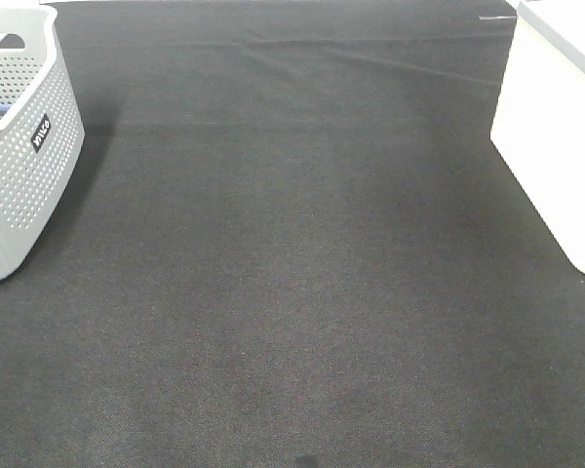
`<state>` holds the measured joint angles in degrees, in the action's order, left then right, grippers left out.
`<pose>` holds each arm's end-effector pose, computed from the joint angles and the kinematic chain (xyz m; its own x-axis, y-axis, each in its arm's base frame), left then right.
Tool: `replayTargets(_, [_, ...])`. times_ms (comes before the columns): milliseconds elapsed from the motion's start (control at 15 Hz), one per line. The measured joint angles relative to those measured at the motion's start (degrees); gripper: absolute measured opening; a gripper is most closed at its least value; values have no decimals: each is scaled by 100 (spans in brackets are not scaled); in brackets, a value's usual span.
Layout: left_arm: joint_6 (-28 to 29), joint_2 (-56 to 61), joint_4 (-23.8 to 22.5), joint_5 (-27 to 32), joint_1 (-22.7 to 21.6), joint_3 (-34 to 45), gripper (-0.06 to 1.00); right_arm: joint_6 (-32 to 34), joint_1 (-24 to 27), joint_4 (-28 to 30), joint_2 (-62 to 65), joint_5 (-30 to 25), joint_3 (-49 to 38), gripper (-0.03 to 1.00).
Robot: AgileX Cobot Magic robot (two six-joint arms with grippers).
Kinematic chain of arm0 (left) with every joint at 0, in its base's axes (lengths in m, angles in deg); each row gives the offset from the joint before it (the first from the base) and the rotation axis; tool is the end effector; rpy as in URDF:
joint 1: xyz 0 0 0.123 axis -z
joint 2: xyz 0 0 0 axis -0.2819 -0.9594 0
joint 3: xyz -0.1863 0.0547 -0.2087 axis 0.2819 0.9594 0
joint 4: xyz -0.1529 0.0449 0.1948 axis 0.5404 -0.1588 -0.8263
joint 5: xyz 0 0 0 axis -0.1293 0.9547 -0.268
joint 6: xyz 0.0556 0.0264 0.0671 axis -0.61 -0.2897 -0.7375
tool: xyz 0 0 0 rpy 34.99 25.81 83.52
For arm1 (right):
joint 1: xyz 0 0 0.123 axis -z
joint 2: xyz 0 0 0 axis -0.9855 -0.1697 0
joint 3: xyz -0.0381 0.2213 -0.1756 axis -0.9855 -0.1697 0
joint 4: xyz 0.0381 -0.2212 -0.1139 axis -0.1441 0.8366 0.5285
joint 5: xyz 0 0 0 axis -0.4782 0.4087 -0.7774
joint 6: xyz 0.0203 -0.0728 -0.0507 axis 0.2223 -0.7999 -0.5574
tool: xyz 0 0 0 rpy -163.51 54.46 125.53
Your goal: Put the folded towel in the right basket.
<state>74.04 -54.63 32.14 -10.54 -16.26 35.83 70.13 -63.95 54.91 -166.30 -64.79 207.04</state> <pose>-0.0052 -0.0052 0.2776 -0.4493 -0.0451 -0.8922 0.0319 0.9973 -0.0664 0.4507 -0.1139 0.3289 -0.8544 0.1277 -0.5036 0.0875 0.9908 0.1029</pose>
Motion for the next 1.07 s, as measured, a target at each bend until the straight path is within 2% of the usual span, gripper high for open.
replayTargets(133, [0, 0, 0, 0, 0, 0, 97, 0, 0, -264, 29, 0, 0, 76])
replayTargets(267, [0, 0, 0, 0, 0, 0, 97, 0, -69, -699, 201, 6, 0, 76])
replayTargets(467, [0, 0, 0, 0, 0, 0, 97, 17, -602, -710, 395, 6, 0, 76])
replayTargets(533, [0, 0, 0, 0, 0, 0, 97, 17, -602, -710, 395, 6, 0, 76])
replayTargets(867, [0, 0, 0, 0, 0, 0, 97, 458, -1776, 57, 567, 6, -46, 76])
replayTargets(1067, [0, 0, 0, 0, 0, 0, 97, 653, -2068, 384, 1031, 6, -498, 76])
